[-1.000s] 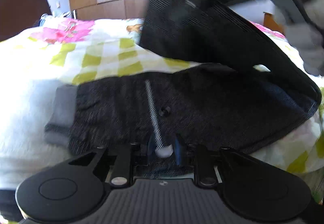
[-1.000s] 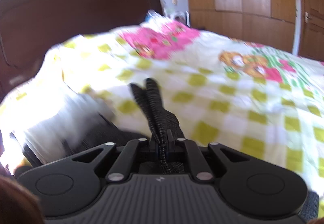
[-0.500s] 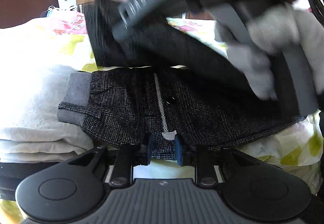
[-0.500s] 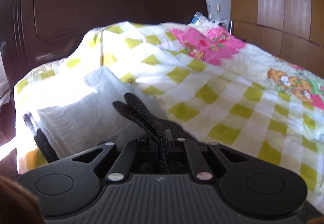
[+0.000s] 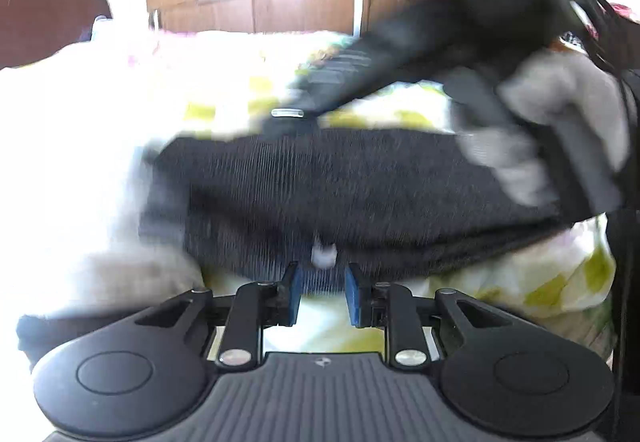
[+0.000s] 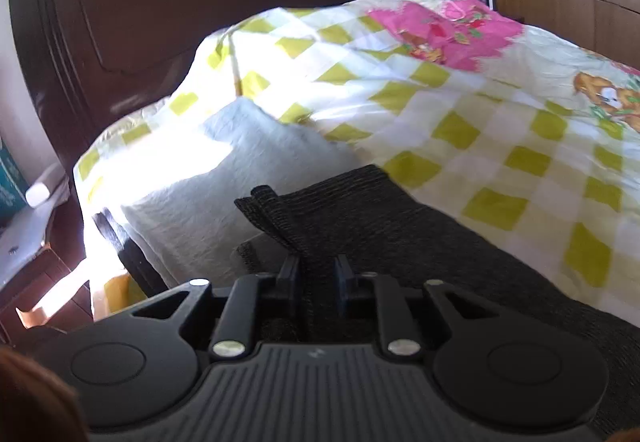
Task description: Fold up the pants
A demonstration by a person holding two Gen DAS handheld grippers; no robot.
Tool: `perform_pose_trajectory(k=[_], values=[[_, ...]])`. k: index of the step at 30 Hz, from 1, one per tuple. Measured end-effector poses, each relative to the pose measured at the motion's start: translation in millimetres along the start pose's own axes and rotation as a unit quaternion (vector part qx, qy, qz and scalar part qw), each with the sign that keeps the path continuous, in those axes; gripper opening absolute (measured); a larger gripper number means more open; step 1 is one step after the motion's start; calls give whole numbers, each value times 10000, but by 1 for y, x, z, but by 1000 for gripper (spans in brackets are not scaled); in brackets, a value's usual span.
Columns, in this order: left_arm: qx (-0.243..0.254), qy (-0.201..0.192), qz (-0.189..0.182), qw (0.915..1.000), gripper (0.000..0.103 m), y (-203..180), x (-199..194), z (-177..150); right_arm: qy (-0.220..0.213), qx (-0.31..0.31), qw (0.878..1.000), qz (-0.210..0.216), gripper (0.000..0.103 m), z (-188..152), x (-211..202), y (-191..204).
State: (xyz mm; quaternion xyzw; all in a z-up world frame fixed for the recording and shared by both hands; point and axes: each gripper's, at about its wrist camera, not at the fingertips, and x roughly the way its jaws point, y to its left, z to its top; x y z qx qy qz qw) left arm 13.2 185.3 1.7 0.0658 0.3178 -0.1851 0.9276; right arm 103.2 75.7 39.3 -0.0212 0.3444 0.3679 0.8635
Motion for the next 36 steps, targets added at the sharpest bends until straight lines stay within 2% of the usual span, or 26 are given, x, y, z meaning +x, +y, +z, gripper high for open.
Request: perform_pose_trajectory(k=[3,5,8,10,11,14,15,17,21,26,31,33,36], values=[[223,-391,2,9990,37,-8,-2,26,-195,449,9974,-523,24,-13,-59,-40],[239,-653,-118,9975,38,-13,4,44,-179,763,9903,-1144,25,-27,-93,-72],[346,-820,-296,9956,43,-27,31,66,64,1288,9696,-2081,29,-60,-140,-125],[469,-694,-387,9957,43,-39,61,72,206,1967,9526,-2310,29,-87,-161,-162],[504,-488,-476,9964,43,-43,79,73,220,2328,9456,-2260,29,-101,-168,-178],[680,638,-539,9942,43,-60,134,62,282,3101,9315,-1878,29,-132,-174,-215],[757,731,-503,9932,43,-63,143,56,270,3256,9295,-1712,29,-140,-172,-223],[914,745,-401,9922,43,-71,144,53,268,3383,9298,-1426,29,-149,-165,-232],[615,848,-456,9935,43,-81,143,64,259,3331,9361,-1102,31,-148,-159,-237],[722,898,-338,9928,43,-100,139,67,439,3055,9471,-878,33,-146,-160,-232],[985,892,-319,9906,43,-114,135,70,426,3083,9478,-697,34,-151,-158,-235],[1027,909,-320,9900,43,-115,136,69,505,3088,9478,-606,32,-152,-161,-237],[982,904,-345,9905,43,-115,138,70,588,2816,9556,-634,35,-149,-161,-228]])
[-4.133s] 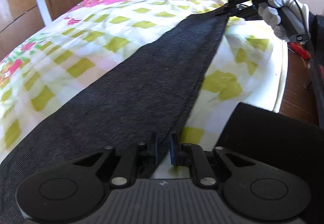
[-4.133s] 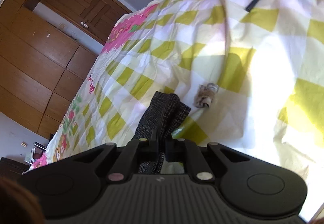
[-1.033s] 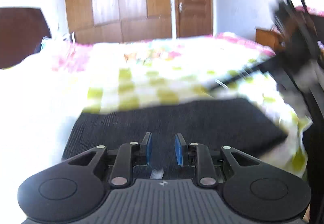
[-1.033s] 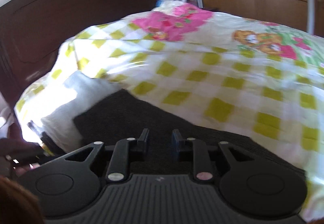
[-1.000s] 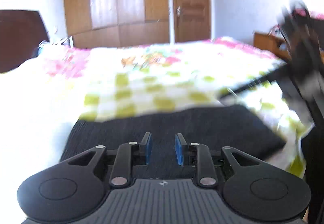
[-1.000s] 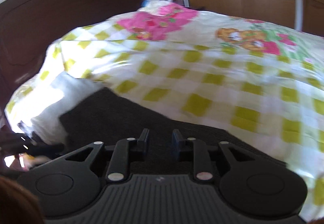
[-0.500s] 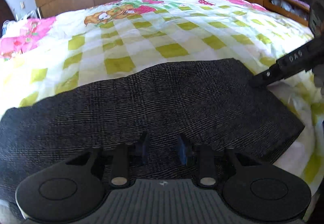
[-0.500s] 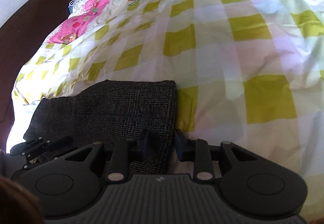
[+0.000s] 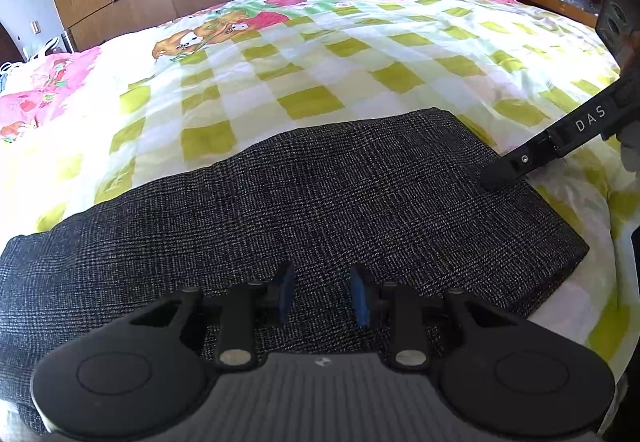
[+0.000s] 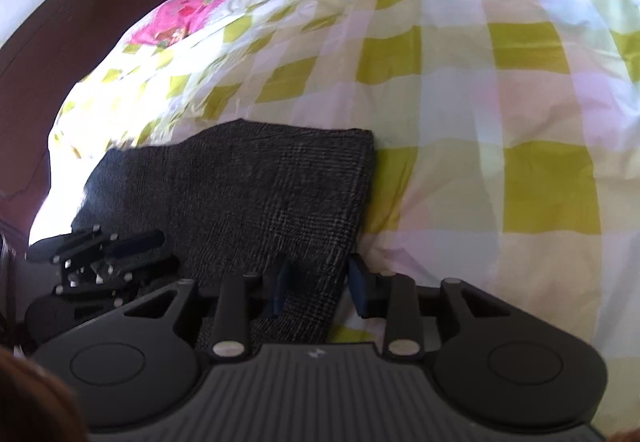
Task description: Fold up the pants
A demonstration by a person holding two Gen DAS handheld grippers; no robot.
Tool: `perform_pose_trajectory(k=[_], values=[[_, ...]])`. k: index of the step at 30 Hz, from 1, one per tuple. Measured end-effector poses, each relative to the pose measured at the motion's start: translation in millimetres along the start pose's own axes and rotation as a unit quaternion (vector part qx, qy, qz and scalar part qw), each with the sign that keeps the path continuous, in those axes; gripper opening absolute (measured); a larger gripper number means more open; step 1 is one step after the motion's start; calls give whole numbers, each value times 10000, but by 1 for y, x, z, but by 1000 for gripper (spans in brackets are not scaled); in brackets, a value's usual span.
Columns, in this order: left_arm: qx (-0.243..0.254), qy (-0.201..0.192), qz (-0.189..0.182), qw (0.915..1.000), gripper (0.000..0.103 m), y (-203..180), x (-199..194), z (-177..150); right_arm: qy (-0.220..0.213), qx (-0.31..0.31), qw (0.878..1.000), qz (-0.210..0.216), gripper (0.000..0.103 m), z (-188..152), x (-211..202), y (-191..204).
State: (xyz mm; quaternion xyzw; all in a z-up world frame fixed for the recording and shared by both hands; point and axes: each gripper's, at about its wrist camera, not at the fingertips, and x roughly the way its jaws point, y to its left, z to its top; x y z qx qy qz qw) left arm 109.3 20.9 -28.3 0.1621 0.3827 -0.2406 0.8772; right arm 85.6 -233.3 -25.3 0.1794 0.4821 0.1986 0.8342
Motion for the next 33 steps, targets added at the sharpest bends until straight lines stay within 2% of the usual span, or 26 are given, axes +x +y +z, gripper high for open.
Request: perform_pose_trajectory(k=[2,5,7,9,10,12,13,17,20,22,23,25,26,27,29,33], values=[[-10,-34,-11,10000,43,0,0,1,-61,152,9997,158,35,-1,2,0],[-61,-102,-47,9999,43,2,-2,0,-71,737,9949,688,34,0,11,-15],[-131,-137,-167,9997,43,4,-5,-2,-167,1214,9858,1150,31,0,4,-30],[-142,-169,-247,9995,43,5,-5,-5,-322,1398,9787,1469,31,-2,-7,-37],[-142,-171,-272,9994,43,5,-4,-5,-369,1320,9804,1418,31,-2,-8,-36],[-133,-209,-307,9992,43,7,-5,-5,-165,1072,9902,877,27,3,0,-34],[-122,-242,-308,9992,43,8,-6,-5,-78,1033,9913,812,26,3,6,-36],[-177,-371,-334,9986,43,15,-10,-5,-4,1354,9844,1127,32,10,20,-39],[-156,-412,-270,9987,43,21,-14,-5,-38,1437,9777,1530,25,12,19,-28],[-138,-428,-252,9987,43,24,-14,-6,-177,1375,9742,1782,24,8,12,-24],[-114,-408,-228,9988,43,25,-13,-5,-200,1324,9753,1759,26,7,12,-24],[-73,-313,-139,9994,43,25,-8,-4,5,1405,9803,1390,29,8,28,-25],[-77,-272,-123,9995,43,24,-6,-4,118,1474,9792,1389,29,7,38,-24],[-75,-223,-110,9997,43,23,-4,-3,178,1561,9764,1482,25,6,45,-22],[-34,-160,-92,9998,43,16,-2,-2,206,1559,9781,1366,16,12,46,-15],[95,-106,-274,9995,42,-6,-2,6,-273,1671,9743,1485,8,16,16,-23]])
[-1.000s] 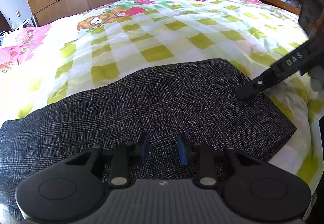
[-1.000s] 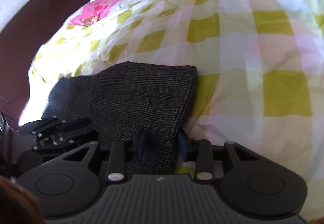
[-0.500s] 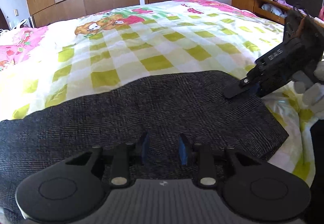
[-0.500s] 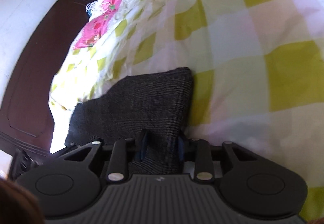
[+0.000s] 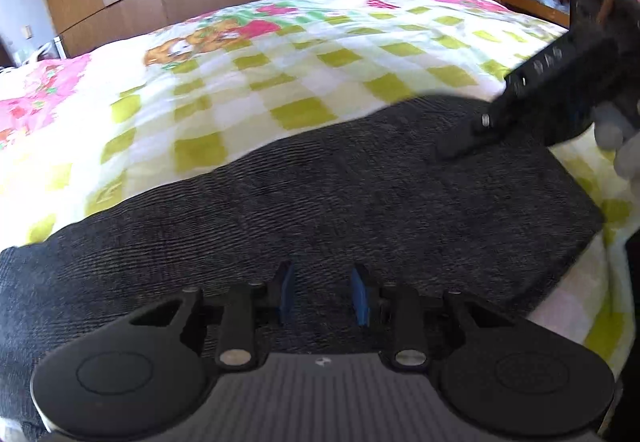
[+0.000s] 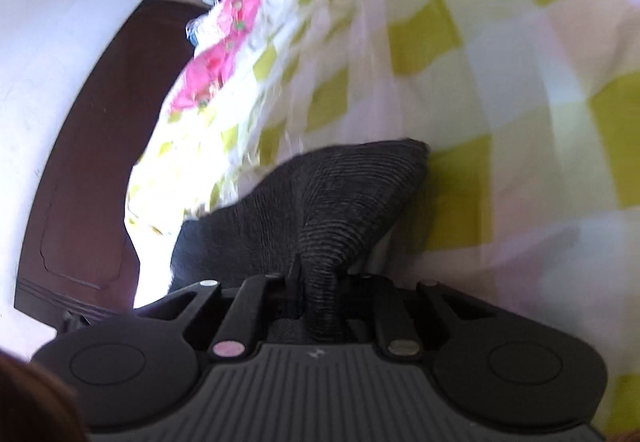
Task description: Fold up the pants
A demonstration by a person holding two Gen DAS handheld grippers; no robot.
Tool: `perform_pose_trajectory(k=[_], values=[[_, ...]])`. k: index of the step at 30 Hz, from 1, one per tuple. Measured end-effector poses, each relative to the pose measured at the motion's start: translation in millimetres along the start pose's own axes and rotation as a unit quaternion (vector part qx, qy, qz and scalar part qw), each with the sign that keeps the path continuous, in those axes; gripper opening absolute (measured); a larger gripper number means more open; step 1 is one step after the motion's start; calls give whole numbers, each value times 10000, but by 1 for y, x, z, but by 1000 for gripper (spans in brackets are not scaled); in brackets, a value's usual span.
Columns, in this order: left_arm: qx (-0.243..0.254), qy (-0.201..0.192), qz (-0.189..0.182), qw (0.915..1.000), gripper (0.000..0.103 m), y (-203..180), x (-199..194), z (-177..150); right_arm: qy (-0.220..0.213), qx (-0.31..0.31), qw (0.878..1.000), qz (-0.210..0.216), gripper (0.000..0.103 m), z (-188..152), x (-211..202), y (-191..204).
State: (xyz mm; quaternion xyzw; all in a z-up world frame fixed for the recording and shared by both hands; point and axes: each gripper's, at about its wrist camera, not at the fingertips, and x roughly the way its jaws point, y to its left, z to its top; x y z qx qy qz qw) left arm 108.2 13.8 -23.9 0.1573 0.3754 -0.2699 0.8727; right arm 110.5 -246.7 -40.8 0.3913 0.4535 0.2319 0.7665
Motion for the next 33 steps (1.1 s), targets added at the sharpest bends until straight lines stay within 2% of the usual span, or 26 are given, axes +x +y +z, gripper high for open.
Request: perform_pose_trajectory(k=[3,7,9,11,13,16,18,20,22,24,26,27,30,33], values=[[85,44,-472,9988,42,-27,5,10,-221,105,9997,-2,7,1,-34,-10],[485,24,-1108,9927,42,-75,15,24,-558,93,9969,-540,7,1,-90,-23],[707,-106,-1144,9909,42,-93,14,33,-720,1,9924,-1001,7,4,-117,-28],[821,-401,-935,9914,42,-97,5,43,-826,-96,9888,-1241,7,8,-140,-27],[623,-656,-693,9935,42,-87,-3,54,-939,-195,9854,-1409,7,11,-160,-24],[726,-892,12,9934,42,-76,1,64,-1025,-445,9812,-1574,7,16,-170,-11],[907,-664,315,9932,42,-72,20,58,-1101,-454,9809,-1538,7,20,-173,-4],[890,-261,288,9953,43,-68,44,46,-1163,-496,9812,-1459,7,21,-175,5],[976,-366,317,9940,43,-67,52,34,-1171,-559,9816,-1403,8,21,-171,22],[1011,-455,359,9932,43,-68,43,35,-1097,-759,9815,-1374,8,21,-163,44],[723,-687,190,9948,43,-64,25,38,-1075,-1109,9739,-1666,8,20,-151,72],[624,-729,236,9951,43,-58,15,36,-1045,-1268,9709,-1743,8,19,-145,86],[627,-781,674,9927,43,-43,-12,17,-938,-1555,9664,-1819,8,19,-125,120],[787,-552,1197,9881,43,-28,-17,-8,-735,-1765,9658,-1749,8,17,-94,149]])
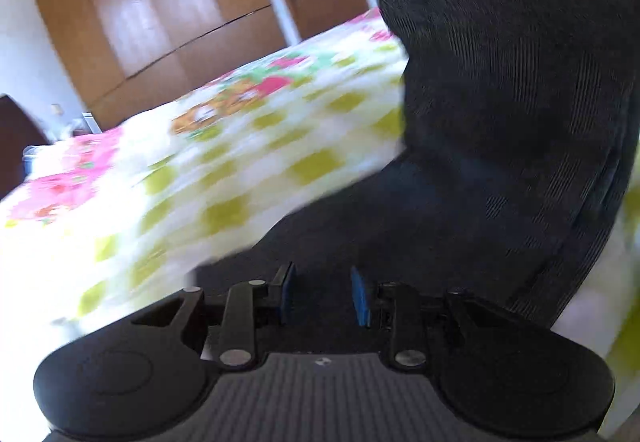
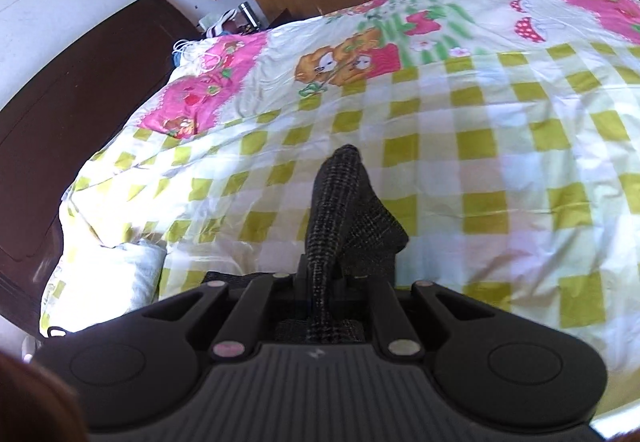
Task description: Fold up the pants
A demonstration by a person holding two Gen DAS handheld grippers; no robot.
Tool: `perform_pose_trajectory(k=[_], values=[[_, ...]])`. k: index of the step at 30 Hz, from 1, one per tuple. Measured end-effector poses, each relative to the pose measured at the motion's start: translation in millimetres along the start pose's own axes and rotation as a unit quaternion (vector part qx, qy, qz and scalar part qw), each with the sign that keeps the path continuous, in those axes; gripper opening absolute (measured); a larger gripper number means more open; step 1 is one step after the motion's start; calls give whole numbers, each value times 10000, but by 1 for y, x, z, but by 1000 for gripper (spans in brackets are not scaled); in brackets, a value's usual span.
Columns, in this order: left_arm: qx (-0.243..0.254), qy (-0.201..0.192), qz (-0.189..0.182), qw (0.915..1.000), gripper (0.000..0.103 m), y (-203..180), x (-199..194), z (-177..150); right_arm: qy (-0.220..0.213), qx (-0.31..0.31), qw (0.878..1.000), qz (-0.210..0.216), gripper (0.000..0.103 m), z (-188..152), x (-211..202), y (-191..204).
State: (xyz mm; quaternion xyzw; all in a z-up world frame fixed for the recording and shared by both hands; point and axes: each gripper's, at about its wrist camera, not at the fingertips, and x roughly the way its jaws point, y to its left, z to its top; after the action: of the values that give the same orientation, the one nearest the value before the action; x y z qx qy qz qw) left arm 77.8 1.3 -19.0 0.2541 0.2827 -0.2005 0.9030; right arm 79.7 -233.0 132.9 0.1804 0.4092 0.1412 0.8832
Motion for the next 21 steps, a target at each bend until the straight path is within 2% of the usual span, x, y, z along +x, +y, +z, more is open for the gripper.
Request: perform_pose_trajectory(k=[2,6,10,13,16,21], values=[[-4,228,-34,9997,43,4,3,-13,125,-174,9997,69,8,0,19,24],[-388,144,-252,9988,41,3,4,-21,466,-270,9983,239,8,-7,65,63],[-532,50,-550,9971,41,6,-1,-26,814,-470,9951,298,8,-23,110,101],[-760,56,-787,9940,41,14,0,-27,1097,-804,9906,169,8,-41,144,125],[-819,37,-868,9928,41,18,-3,-31,1241,-805,9890,18,8,-54,166,131],[-1147,-13,-1186,9863,42,32,-13,-42,1309,-647,9892,-103,9,-60,179,130]])
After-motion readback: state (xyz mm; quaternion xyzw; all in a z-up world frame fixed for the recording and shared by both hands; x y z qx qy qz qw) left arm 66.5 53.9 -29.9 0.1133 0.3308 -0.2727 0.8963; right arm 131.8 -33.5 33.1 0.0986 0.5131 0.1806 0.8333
